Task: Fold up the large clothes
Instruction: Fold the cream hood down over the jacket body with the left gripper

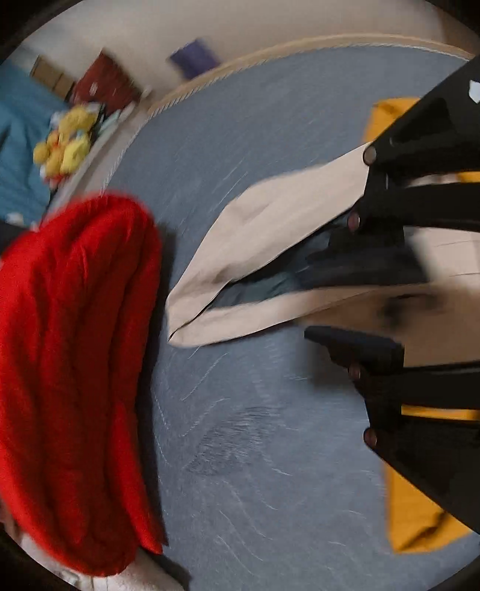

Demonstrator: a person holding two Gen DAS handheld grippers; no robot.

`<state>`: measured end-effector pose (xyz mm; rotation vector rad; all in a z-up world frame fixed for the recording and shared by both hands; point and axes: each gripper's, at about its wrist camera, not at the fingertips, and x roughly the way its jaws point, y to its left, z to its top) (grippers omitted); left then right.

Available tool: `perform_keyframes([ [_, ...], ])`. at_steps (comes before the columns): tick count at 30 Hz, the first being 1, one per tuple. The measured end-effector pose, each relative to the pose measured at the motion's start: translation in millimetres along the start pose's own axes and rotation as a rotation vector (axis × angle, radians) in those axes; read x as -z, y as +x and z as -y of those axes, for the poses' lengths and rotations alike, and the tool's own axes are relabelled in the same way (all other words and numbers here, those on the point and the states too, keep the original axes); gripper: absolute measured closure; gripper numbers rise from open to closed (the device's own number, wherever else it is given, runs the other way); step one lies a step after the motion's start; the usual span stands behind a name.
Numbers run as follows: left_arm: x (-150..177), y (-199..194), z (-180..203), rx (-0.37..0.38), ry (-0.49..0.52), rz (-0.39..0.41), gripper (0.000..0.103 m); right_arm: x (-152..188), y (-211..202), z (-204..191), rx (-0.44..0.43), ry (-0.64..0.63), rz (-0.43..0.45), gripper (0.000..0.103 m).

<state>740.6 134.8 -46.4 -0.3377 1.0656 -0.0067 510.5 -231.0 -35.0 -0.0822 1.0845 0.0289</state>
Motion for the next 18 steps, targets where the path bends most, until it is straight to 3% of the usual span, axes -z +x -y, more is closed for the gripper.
perform_keyframes([
  [1, -12.1, 17.0, -4.6, -0.004, -0.033, -0.022, 0.063, -1.8, 1.7, 1.2, 0.000, 0.007, -0.001, 0.060],
  [6, -38.4, 61.1, -23.7, -0.005, -0.160, -0.071, 0.063, -6.6, 12.2, 1.3, -0.012, 0.020, -0.018, 0.060],
  [9, -42.3, 70.2, -24.0, -0.004, -0.160, -0.069, 0.070, -6.4, 15.9, -2.4, -0.013, 0.009, -0.023, 0.060],
  [10, -42.4, 71.7, -22.5, 0.000, -0.145, -0.072, 0.086, -6.5, 16.3, -2.8, -0.013, 0.007, -0.023, 0.060],
  [11, -42.5, 71.7, -20.7, -0.004, -0.131, -0.074, 0.095, -6.4, 16.5, -3.0, -0.011, 0.007, -0.022, 0.060],
  [14, -37.8, 53.0, -10.9, -0.013, -0.055, -0.019, 0.099, -7.5, 16.6, -2.9, -0.005, 0.007, -0.022, 0.060],
  [18, -11.9, -7.4, 17.1, -0.001, 0.140, 0.091, 0.102, -9.6, 12.2, -3.2, -0.006, 0.010, -0.009, 0.060],
])
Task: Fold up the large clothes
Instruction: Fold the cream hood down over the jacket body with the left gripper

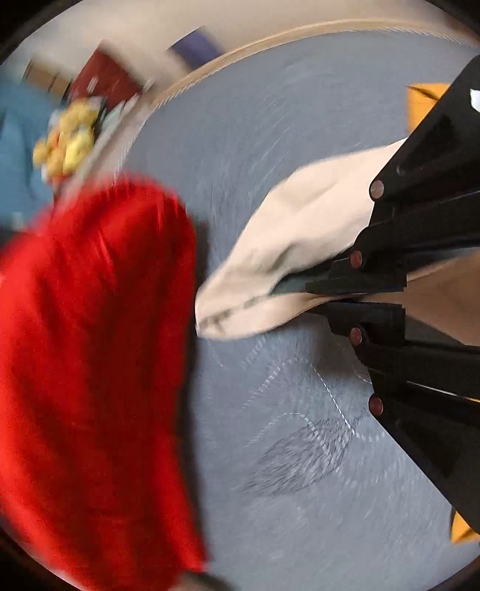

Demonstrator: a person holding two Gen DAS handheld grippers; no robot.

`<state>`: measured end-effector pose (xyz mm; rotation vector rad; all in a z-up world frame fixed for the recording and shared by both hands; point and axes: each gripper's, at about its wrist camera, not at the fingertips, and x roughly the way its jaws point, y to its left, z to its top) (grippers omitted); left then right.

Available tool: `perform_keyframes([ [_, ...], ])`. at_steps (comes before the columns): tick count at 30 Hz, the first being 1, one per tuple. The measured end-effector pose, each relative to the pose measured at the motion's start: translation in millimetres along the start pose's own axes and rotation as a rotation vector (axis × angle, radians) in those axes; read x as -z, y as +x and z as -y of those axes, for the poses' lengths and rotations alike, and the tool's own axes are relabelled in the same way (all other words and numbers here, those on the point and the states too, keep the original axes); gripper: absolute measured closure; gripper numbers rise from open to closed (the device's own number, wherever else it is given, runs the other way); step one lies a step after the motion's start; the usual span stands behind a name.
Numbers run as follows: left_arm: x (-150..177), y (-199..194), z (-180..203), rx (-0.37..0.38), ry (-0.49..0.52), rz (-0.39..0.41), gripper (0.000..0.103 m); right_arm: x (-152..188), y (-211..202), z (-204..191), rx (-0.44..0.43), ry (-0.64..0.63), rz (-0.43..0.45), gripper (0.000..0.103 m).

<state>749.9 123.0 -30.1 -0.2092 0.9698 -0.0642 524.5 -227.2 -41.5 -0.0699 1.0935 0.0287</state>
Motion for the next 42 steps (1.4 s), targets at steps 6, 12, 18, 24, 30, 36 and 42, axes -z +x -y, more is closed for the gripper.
perform_keyframes([
  [6, 97.7, -132.2, 59.4, 0.076, 0.367, 0.172, 0.102, -4.0, -16.7, 4.8, -0.031, 0.045, 0.049, 0.060],
  [12, 266.1, -213.5, 76.7, 0.063, 0.593, 0.169, 0.101, -5.8, -46.2, 9.4, -0.114, 0.104, 0.153, 0.060],
  [18, 355.5, -228.2, 47.7, 0.021, 0.430, -0.024, 0.096, -4.7, -59.5, 6.4, -0.329, 0.159, 0.223, 0.057],
  [24, 325.9, -219.5, -6.5, 0.209, -0.044, -0.017, 0.075, -1.0, -43.1, -9.6, -0.519, 0.206, 0.157, 0.045],
  [30, 324.4, -144.6, -57.0, 0.317, -0.370, -0.182, 0.070, 13.2, 6.8, -37.6, -0.533, 0.210, -0.046, 0.044],
  [36, 344.5, -122.2, -64.2, 0.391, -0.530, -0.241, 0.070, 25.1, 48.6, -39.1, -0.527, 0.306, -0.161, 0.057],
  [42, 345.9, -103.0, -60.2, 0.425, -0.572, -0.254, 0.082, 24.5, 45.7, -37.7, -0.522, 0.303, -0.103, 0.096],
])
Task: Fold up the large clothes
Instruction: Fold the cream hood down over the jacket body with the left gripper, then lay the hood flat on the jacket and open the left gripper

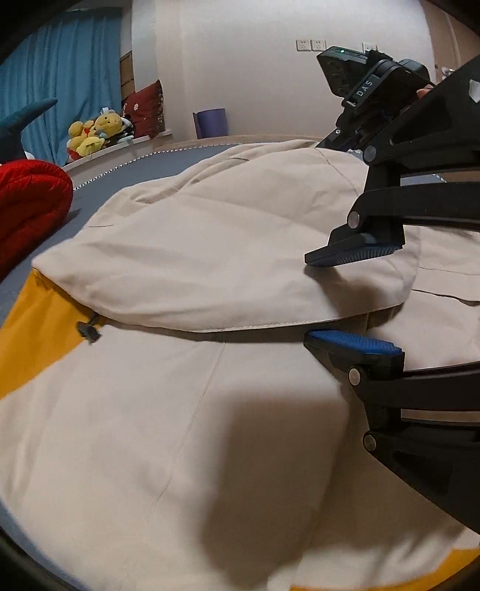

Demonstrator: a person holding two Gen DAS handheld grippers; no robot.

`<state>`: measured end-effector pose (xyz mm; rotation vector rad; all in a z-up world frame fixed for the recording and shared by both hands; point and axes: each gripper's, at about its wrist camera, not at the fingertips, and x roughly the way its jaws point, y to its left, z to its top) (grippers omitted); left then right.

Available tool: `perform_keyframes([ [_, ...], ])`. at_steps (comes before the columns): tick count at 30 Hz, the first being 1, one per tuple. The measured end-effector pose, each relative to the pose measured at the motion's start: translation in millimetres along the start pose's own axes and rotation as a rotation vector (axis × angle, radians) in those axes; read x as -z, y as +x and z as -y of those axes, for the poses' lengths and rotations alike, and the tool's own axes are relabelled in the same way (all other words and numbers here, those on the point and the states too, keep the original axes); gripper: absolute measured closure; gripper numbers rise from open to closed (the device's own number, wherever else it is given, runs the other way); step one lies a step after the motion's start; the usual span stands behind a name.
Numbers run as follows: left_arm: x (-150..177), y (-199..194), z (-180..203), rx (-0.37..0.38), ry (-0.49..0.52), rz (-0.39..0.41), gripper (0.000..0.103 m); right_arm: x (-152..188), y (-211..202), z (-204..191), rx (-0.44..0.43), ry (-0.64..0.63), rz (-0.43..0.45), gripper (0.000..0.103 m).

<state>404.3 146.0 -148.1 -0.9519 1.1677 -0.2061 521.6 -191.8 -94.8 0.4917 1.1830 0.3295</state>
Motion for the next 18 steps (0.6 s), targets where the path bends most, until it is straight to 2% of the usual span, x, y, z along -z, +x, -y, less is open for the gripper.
perform_keyframes([
  [1, -1.9, -2.6, -0.9, -0.014, -0.006, 0.010, 0.101, -0.8, -0.9, 0.3, 0.001, -0.001, 0.005, 0.097],
  [3, -4.1, -17.6, 5.8, -0.006, -0.013, 0.035, 0.102, -3.2, -6.2, 1.7, -0.008, 0.002, 0.017, 0.099],
  [4, -2.9, -30.0, 18.4, 0.018, 0.014, 0.062, 0.102, -4.1, -9.0, 1.3, -0.017, 0.003, 0.024, 0.100],
  [5, -1.9, -47.9, 38.6, 0.034, 0.081, 0.109, 0.103, -4.8, -14.0, 0.8, -0.034, 0.006, 0.040, 0.101],
  [6, -0.5, -61.8, 54.2, 0.031, 0.144, 0.153, 0.103, -6.3, -25.2, -2.8, -0.086, 0.005, 0.079, 0.101],
  [7, 1.3, -77.7, 70.0, 0.020, 0.217, 0.208, 0.103, -7.2, -33.6, -6.7, -0.122, -0.004, 0.109, 0.101],
  [9, 3.2, -95.0, 81.3, -0.008, 0.280, 0.268, 0.103, -8.9, -50.7, -13.5, -0.193, -0.021, 0.181, 0.101],
  [10, 3.8, -98.6, 82.1, -0.051, 0.293, 0.290, 0.102, -8.7, -54.9, -13.8, -0.210, -0.018, 0.202, 0.101],
  [11, 4.9, -97.2, 79.3, -0.079, 0.293, 0.291, 0.102, -7.6, -52.2, -10.9, -0.188, -0.003, 0.195, 0.101],
  [13, 4.8, -80.8, 74.0, -0.139, 0.270, 0.230, 0.102, -4.1, -34.8, -0.8, -0.121, 0.033, 0.121, 0.101],
  [16, 11.5, -28.7, 51.9, -0.254, 0.219, 0.037, 0.102, 10.5, 9.5, 24.1, 0.072, 0.112, -0.050, 0.101],
  [18, 12.4, -11.3, 39.4, -0.308, 0.175, -0.013, 0.097, 17.6, 25.9, 34.6, 0.143, 0.126, -0.091, 0.101],
])
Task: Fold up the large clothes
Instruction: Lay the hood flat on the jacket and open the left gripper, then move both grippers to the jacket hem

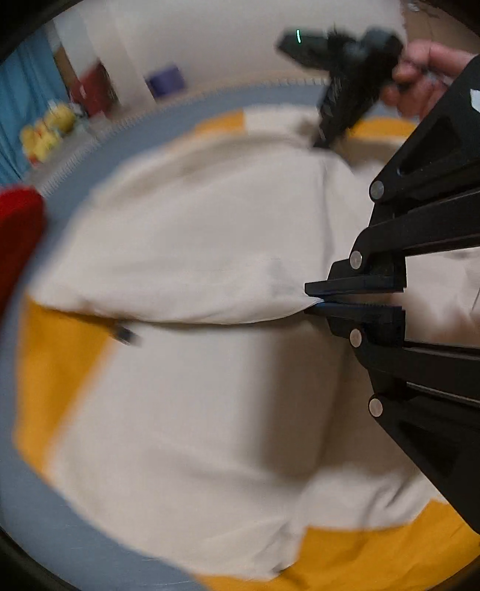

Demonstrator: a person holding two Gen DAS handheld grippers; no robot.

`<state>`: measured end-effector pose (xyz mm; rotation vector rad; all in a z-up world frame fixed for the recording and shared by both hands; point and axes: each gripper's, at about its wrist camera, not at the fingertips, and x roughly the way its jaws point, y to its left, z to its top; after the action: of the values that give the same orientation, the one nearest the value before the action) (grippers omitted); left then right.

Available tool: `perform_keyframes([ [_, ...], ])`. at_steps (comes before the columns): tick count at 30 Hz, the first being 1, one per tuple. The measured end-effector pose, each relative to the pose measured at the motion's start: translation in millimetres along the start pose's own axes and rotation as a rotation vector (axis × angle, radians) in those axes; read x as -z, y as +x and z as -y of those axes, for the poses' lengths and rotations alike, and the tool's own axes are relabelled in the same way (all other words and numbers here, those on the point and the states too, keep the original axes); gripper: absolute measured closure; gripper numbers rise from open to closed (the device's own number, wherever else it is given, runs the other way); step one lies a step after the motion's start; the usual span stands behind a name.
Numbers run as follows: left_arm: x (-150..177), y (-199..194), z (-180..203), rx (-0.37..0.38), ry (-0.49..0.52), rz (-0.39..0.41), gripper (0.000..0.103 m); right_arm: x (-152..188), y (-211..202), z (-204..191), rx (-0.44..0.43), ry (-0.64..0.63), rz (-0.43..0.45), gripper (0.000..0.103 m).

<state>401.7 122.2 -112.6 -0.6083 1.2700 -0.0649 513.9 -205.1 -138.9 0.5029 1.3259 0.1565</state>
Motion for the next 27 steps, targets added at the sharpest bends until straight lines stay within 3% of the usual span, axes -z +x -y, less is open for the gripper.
perform_keyframes([
  [3, -6.9, -9.8, 0.5, -0.003, -0.035, 0.019, 0.094, -0.3, -0.2, -4.1, 0.025, -0.012, 0.003, 0.098],
  [6, -12.0, -44.7, 26.1, -0.104, 0.108, 0.184, 0.083, -2.7, -18.6, -14.5, 0.077, -0.048, 0.065, 0.085],
  [8, -6.8, -55.2, 42.7, -0.110, 0.208, 0.255, 0.079, -2.3, -41.6, -22.0, 0.133, -0.075, 0.178, 0.077],
  [10, 1.2, -48.6, 58.3, -0.031, 0.276, 0.232, 0.079, 0.7, -68.9, -37.4, 0.177, -0.127, 0.326, 0.075],
  [12, 7.4, -29.3, 69.0, 0.022, 0.299, 0.163, 0.079, 2.3, -81.6, -52.5, 0.119, -0.194, 0.407, 0.075],
  [14, 12.0, -6.2, 71.5, 0.000, 0.301, 0.070, 0.079, 3.8, -76.2, -67.6, 0.018, -0.285, 0.379, 0.073],
  [16, 14.7, 11.7, 60.8, -0.068, 0.274, -0.001, 0.079, 3.0, -51.8, -71.2, -0.077, -0.303, 0.252, 0.073],
  [18, 10.0, 7.8, 55.7, -0.051, 0.246, -0.005, 0.079, 2.5, -13.5, -65.7, -0.028, -0.288, 0.076, 0.073],
  [20, 4.3, -3.6, 56.0, -0.031, 0.244, 0.009, 0.079, 3.7, 9.8, -53.5, 0.122, -0.283, -0.013, 0.073],
  [24, 0.0, -44.6, 49.2, -0.040, 0.265, 0.097, 0.079, -4.2, -5.8, -52.3, 0.142, -0.270, 0.036, 0.073],
  [27, 6.7, -86.9, 40.8, -0.025, 0.278, 0.186, 0.080, -6.2, -42.2, -60.8, 0.169, -0.305, 0.164, 0.073],
])
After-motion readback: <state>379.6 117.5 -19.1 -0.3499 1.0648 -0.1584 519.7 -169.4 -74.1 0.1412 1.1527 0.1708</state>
